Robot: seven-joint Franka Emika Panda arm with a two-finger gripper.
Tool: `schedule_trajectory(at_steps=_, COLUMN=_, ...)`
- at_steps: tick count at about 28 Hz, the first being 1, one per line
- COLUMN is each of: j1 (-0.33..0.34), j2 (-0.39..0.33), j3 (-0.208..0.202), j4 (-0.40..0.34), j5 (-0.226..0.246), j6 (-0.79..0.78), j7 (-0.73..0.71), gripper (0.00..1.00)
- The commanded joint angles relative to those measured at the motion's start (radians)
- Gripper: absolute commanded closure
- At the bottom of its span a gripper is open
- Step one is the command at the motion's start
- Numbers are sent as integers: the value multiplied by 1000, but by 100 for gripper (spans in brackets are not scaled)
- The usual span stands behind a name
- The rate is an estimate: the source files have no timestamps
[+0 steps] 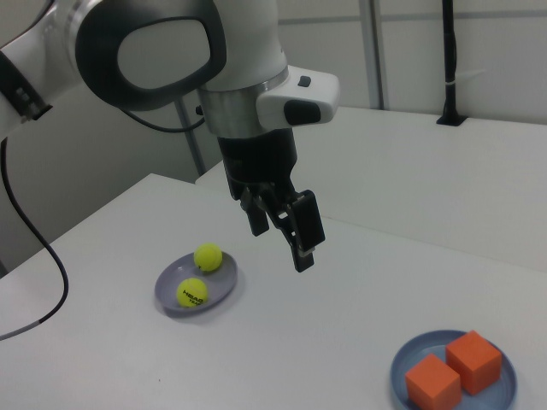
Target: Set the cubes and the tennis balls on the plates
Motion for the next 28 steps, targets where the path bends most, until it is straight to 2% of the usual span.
schedule_trajectory(at_steps=1, j1=1, j2=-24, j3=4, j4=-20, j5=22, j6=-18, j7=17, gripper=0)
schedule_trajectory(at_steps=28, j1=6, j2=-23, j3=17, j4=-21, j5=27, j6=-16, j7=20, gripper=0)
